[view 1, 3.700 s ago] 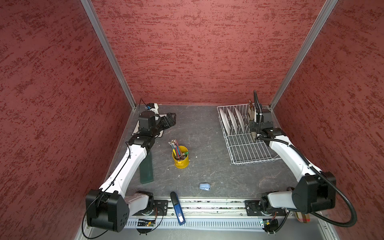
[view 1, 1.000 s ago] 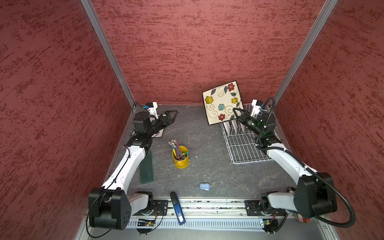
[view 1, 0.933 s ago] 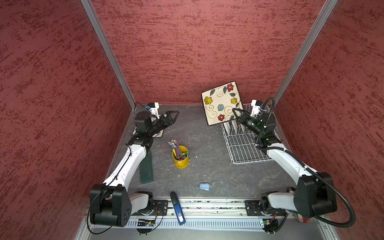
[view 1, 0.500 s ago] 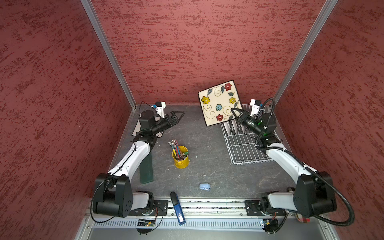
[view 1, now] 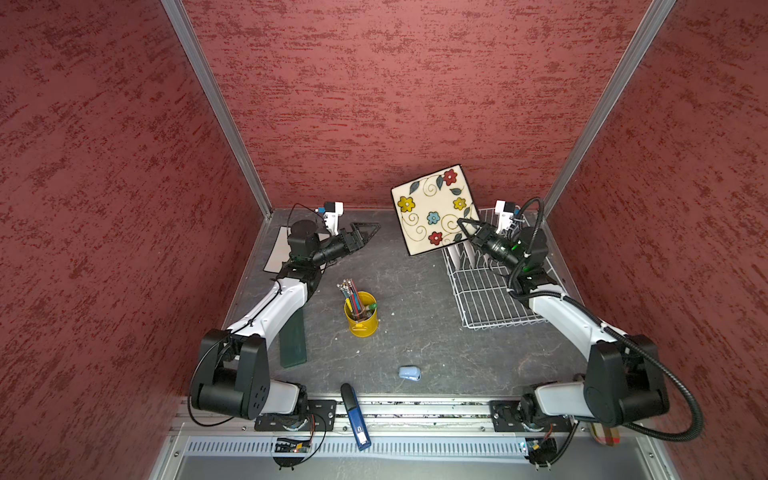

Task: Unload the plates from the dish rack
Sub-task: 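Swing the floral plate toward the left gripper while the left gripper reaches toward it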

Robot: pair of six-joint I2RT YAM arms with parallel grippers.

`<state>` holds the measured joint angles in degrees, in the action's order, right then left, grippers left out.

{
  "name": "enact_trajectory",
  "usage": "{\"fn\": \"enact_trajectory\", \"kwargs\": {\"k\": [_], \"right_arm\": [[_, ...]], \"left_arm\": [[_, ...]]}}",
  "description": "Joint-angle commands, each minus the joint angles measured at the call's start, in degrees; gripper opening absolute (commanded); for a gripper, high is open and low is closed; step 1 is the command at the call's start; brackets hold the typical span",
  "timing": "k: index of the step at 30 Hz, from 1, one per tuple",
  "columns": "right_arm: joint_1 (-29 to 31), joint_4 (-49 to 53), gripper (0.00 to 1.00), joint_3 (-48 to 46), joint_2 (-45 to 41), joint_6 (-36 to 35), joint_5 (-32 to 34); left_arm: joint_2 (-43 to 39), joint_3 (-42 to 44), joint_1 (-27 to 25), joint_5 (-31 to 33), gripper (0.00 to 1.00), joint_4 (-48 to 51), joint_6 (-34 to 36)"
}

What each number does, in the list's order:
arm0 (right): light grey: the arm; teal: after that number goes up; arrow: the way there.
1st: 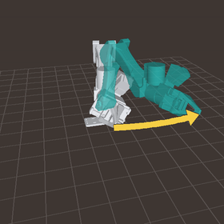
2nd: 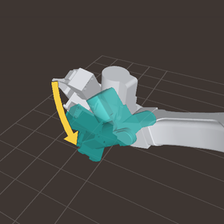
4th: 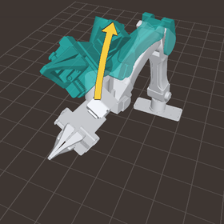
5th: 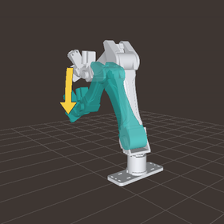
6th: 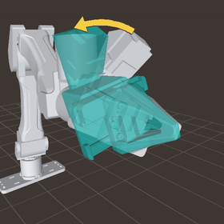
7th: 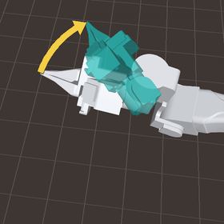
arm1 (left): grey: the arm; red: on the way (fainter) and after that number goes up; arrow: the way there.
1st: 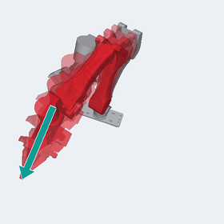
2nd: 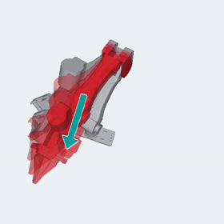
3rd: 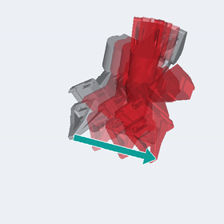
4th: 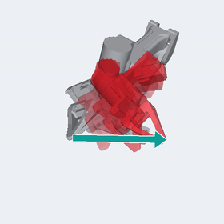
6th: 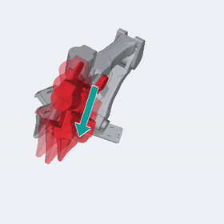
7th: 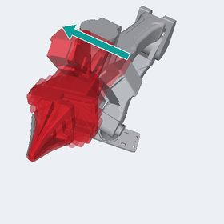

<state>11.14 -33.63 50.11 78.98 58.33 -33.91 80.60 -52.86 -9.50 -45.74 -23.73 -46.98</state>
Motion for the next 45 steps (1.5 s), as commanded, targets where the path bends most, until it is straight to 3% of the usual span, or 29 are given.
{"fn": "enact_trajectory", "kwargs": {"k": [1,19,45], "right_arm": [[0.90,-14.31,0.00,2.11,-1.15,2.44,-1.59],[4.96,-16.40,0.00,1.76,1.33,4.39,-1.31],[5.97,-19.46,0.00,0.26,2.67,7.47,-2.38]], "left_arm": [[1.08,-2.00,-0.66,-1.72,0.99,-3.17,-1.31],[4.50,-2.69,-2.35,-2.29,0.97,-9.97,-4.65],[8.75,-3.39,-4.04,-3.30,0.76,-17.08,-9.00]]}}
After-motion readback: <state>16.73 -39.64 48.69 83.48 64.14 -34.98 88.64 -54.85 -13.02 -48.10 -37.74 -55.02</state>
